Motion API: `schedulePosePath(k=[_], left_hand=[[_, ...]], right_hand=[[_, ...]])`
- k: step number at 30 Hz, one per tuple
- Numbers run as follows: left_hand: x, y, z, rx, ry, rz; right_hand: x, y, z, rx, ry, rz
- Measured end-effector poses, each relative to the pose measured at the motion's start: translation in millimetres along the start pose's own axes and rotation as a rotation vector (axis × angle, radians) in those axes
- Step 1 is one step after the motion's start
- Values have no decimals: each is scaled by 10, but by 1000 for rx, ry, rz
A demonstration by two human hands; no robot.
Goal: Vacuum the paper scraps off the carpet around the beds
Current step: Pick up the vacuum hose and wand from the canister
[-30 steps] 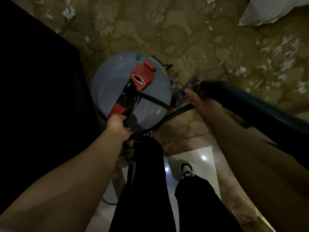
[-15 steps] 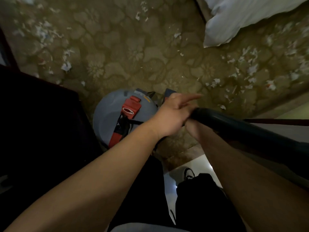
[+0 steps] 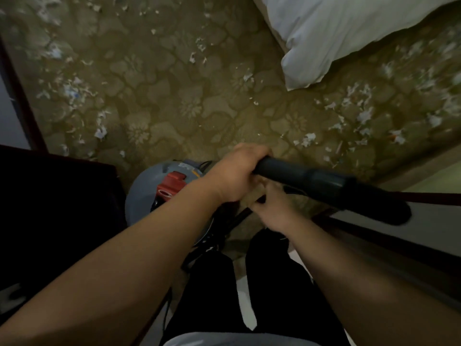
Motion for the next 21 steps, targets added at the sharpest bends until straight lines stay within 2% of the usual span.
schedulePosePath(k=[3,5,7,11,12,14,16,18,21], left_hand=[[-118,-4,346,38,-75,12],[-196,10,536,50,-149,4],[-258,12,672,59,-213,1],[-263,17,895,66,-290,-24],[-245,33,944,65,-294,-16],[-184,79,1015,52,-296,14],[-128,161,1046,18,-292,27],[-80,245,1052,-21,-280,44],[17,314,1103,-106,-278,83]], right_hand=[[155,-437,-232,-78,36,-52],[211,-748,-336,-61,-63,-139],[150,-1041,-438,-16,-171,-104],[-114,-1689,-665,463,-516,-133],[-164,-1813,-675,565,-535,-177],[-242,-2015,-568,638,-407,-411],[-248,-2177,-381,507,-127,-693],[-314,-2288,-278,280,87,-829],[-420,-2302,-127,36,146,-927]])
Point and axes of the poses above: each hand's wrist, its own z-axis towards the middle knuckle, its own y-axis out of the palm, x = y × z, the point moved 3 cm from there along z, towards the middle knuckle, and after that the axes turned 11 degrees about y, right-handed, at the moved point
